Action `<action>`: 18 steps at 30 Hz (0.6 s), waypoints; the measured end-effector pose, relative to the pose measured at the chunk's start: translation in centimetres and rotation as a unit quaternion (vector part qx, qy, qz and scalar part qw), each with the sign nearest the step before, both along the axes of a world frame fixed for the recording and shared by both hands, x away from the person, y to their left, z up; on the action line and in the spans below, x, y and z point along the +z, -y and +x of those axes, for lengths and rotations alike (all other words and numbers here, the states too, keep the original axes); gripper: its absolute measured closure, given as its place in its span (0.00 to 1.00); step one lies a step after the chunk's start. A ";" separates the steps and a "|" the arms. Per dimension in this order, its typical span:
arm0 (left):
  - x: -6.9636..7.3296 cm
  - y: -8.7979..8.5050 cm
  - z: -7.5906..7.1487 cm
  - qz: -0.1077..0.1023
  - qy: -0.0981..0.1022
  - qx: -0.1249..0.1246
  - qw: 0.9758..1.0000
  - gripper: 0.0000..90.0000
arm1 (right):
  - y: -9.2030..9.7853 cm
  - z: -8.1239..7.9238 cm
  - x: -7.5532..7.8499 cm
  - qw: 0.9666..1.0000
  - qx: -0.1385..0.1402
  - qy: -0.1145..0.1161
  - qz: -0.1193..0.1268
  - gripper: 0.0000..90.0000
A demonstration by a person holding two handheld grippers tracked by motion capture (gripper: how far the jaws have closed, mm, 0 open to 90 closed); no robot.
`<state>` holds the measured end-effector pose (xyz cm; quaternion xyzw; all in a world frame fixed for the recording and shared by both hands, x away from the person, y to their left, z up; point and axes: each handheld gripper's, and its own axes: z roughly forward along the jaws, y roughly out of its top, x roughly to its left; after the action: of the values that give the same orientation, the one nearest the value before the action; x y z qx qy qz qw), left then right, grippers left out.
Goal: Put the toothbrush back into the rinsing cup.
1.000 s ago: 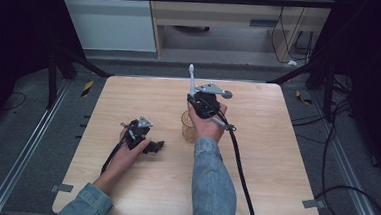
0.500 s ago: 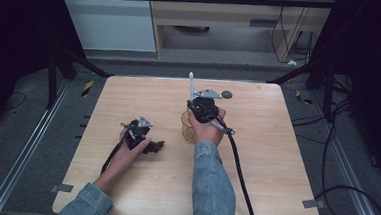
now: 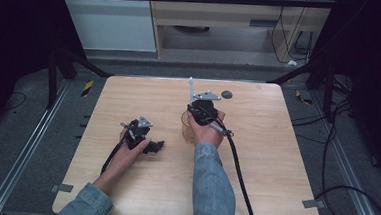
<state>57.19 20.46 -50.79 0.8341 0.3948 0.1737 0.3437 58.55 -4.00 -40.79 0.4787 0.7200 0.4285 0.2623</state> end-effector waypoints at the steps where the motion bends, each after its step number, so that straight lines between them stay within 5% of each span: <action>1: 0.0 0.0 0.0 0.000 0.000 0.000 1.000 0.00 | 0.0 0.0 0.0 1.000 0.000 -0.002 -0.001 0.74; 18: 0.0 0.0 0.0 0.000 0.000 0.000 1.000 0.00 | -0.2 0.1 -0.4 1.000 0.003 -0.018 -0.013 0.74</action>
<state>57.19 20.46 -50.79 0.8341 0.3950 0.1736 0.3438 58.63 -3.81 -41.17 0.4805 0.7317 0.4111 0.2546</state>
